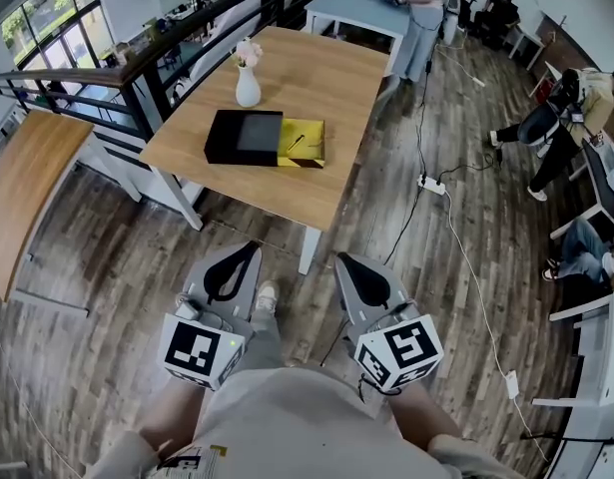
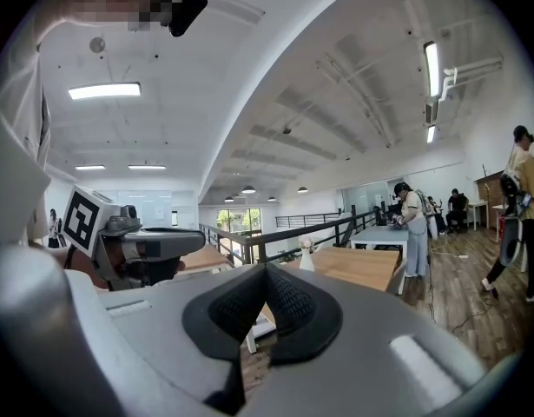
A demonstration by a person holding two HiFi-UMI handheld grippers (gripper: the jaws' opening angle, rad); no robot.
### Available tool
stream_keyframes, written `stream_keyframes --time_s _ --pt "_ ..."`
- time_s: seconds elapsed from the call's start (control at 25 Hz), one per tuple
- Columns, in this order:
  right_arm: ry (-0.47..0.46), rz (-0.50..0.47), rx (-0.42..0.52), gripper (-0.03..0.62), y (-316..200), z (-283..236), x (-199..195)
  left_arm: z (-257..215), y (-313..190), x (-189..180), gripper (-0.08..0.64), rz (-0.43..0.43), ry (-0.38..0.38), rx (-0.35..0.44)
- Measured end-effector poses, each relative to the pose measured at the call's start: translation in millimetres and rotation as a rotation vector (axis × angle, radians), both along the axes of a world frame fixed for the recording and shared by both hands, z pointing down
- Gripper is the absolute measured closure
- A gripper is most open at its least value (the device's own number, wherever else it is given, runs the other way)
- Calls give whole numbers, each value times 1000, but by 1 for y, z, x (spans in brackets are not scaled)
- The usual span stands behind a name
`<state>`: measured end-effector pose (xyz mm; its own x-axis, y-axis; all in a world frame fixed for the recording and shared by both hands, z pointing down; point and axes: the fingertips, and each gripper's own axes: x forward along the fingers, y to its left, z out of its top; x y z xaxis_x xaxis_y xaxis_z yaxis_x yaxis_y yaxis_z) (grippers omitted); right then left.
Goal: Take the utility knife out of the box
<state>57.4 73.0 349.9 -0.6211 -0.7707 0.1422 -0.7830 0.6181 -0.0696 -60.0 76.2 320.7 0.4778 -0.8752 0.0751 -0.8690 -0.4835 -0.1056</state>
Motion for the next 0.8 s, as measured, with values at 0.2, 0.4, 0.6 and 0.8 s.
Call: stream_keyframes --time_s 0.2,0.4,0.6,0.8 --pt "16 -2 -2 591 -31 2 -13 10 -33 -5 558 19 -4 -42" --pt "25 30 -24 592 -71 3 -19 11 -77 -9 558 62 2 -69" --pt "38 74 -45 591 -122 8 -25 26 -133 -20 558 93 -27 -97" --pt "63 101 -66 591 -175 10 -35 21 -193 -31 558 106 -68 -70"
